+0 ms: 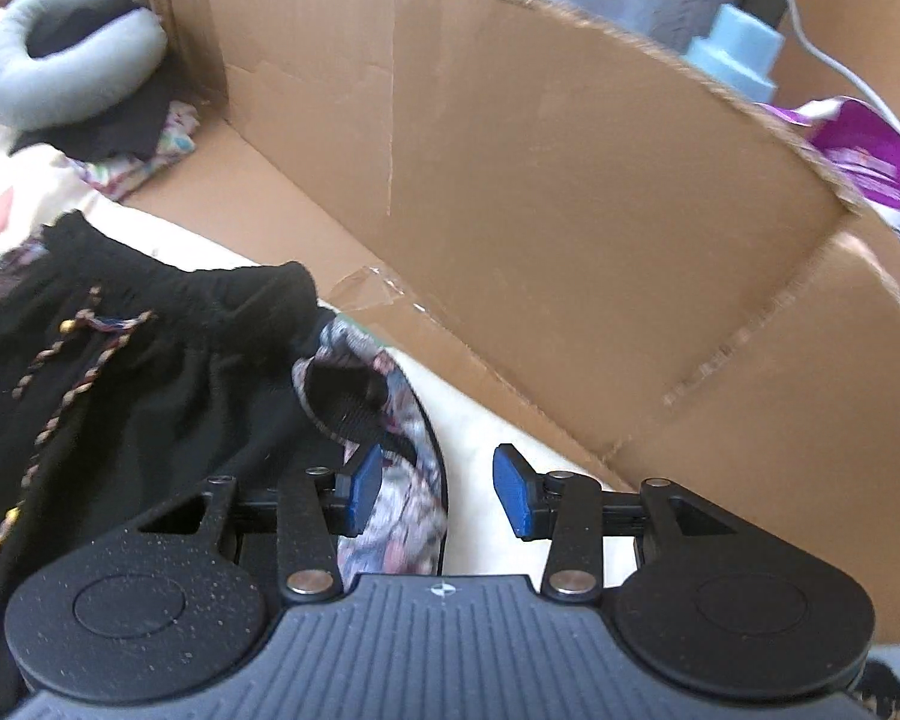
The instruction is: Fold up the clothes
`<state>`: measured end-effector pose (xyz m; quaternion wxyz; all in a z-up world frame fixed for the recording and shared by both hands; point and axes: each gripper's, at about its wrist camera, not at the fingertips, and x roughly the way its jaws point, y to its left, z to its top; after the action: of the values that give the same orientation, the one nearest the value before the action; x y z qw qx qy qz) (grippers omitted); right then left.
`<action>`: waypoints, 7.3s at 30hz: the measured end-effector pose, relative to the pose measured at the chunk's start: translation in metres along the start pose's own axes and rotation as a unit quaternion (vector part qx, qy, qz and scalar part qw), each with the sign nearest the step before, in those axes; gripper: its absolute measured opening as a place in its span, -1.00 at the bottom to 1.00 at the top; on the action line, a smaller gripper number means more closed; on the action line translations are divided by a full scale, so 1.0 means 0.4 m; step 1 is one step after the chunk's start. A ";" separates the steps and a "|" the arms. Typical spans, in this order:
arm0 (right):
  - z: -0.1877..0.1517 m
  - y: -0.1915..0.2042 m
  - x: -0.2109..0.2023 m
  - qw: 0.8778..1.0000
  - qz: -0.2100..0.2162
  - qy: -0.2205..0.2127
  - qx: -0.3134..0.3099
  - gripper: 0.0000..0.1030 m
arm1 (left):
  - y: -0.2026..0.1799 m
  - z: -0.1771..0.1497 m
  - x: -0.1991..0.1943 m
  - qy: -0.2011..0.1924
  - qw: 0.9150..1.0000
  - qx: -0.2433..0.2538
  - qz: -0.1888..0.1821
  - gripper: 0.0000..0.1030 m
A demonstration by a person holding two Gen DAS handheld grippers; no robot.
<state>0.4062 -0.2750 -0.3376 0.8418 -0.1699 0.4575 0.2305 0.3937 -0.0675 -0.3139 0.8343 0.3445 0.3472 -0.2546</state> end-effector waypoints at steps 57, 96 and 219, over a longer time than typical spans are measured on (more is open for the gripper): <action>-0.775 -0.131 -0.192 0.970 0.092 0.050 0.219 -0.23 | -0.545 0.398 0.297 -0.027 0.995 -0.028 -0.091 -1.00; -0.790 -0.116 -0.272 0.956 0.088 0.045 0.275 -0.97 | -0.325 0.111 -0.214 -0.005 0.990 -0.041 -0.132 -0.21; -0.820 -0.222 -0.374 0.964 0.015 0.011 0.264 -0.93 | -0.667 -0.345 -0.515 0.061 0.908 0.099 -0.404 -0.90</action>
<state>0.1563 -0.5469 -0.3757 0.8480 0.0628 0.5142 0.1121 0.0314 -0.0945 -0.3366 0.5993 0.2701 0.4796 -0.5812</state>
